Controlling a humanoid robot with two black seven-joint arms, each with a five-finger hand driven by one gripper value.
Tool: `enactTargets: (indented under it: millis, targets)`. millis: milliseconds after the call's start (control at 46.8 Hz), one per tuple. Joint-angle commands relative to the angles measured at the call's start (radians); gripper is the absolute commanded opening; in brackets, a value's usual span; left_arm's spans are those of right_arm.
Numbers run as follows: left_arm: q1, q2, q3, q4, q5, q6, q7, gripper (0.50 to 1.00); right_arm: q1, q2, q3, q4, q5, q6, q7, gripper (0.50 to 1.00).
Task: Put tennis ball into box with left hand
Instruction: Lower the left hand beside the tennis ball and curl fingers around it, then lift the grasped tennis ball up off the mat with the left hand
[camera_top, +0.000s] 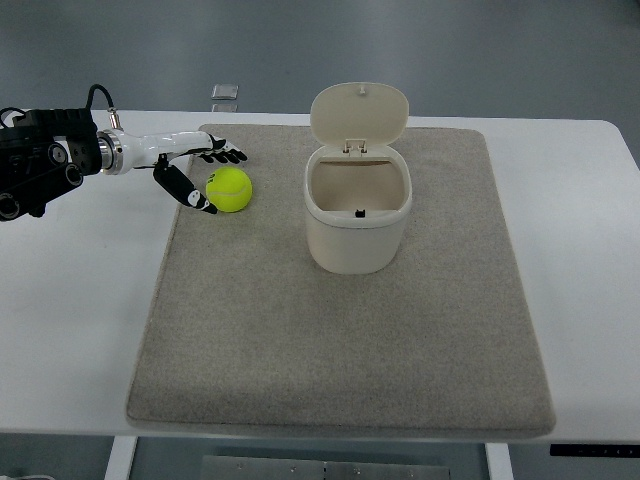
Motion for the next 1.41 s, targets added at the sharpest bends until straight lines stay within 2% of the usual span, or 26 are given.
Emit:
enactTargets:
  millis: [0, 363, 726, 1068, 1196, 1389]
  targets:
    - [0.000, -0.005, -0.001, 0.000, 0.000, 0.002, 0.000, 0.906, -0.001, 0.000, 0.000, 0.000, 0.000, 0.000, 0.000, 0.901]
    - [0.025, -0.019, -0.006, 0.004, 0.000, 0.013, 0.000, 0.906, -0.001, 0.000, 0.000, 0.000, 0.000, 0.000, 0.000, 0.901]
    - [0.028, -0.033, -0.004, 0.004, 0.000, 0.028, 0.000, 0.861, -0.001, 0.000, 0.000, 0.000, 0.000, 0.000, 0.000, 0.901]
    - [0.046, -0.041, -0.003, 0.014, 0.001, 0.054, 0.000, 0.855, -0.001, 0.000, 0.000, 0.000, 0.000, 0.000, 0.000, 0.901]
    - [0.046, -0.041, -0.001, 0.015, 0.018, 0.059, -0.006, 0.831, -0.001, 0.000, 0.000, 0.000, 0.000, 0.000, 0.000, 0.901]
    - [0.046, -0.042, -0.011, 0.015, 0.054, 0.068, -0.015, 0.823, -0.001, 0.000, 0.000, 0.000, 0.000, 0.000, 0.000, 0.901]
